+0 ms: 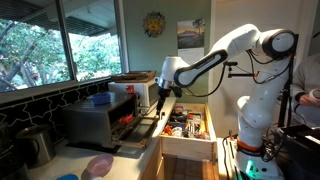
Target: Push the tray of the grey microwave inside
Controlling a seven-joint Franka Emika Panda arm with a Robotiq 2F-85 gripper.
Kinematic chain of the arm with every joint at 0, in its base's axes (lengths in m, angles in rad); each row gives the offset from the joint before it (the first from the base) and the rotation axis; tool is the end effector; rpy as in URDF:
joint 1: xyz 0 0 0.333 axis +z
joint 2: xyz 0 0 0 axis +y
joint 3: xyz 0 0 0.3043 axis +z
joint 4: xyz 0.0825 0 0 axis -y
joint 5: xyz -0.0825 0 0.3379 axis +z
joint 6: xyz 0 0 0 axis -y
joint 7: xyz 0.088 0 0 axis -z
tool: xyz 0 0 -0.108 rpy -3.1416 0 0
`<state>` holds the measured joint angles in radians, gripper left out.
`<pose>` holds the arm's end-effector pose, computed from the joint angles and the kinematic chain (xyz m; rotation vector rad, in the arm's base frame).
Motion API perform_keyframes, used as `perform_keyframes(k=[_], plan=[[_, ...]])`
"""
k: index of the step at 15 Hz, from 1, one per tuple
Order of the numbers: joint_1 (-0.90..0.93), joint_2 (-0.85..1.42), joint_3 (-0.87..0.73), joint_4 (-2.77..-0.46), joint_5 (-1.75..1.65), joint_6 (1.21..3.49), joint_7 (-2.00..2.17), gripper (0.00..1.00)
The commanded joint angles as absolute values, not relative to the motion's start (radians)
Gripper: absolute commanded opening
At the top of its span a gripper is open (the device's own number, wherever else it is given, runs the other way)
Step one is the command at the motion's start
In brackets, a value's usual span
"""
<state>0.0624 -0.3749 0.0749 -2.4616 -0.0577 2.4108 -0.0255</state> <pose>0.4138 0.0586 0.4767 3.0309 0.3022 0.5010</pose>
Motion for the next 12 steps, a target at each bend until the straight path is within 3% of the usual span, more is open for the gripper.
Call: perform_keyframes(k=[1, 12], plan=[[0.054, -0.325, 0.061, -2.432, -0.052, 2.462, -0.021, 1.0], [0.053, -0.169, 0.05, -2.342, -0.04, 2.478, -0.019, 1.0]])
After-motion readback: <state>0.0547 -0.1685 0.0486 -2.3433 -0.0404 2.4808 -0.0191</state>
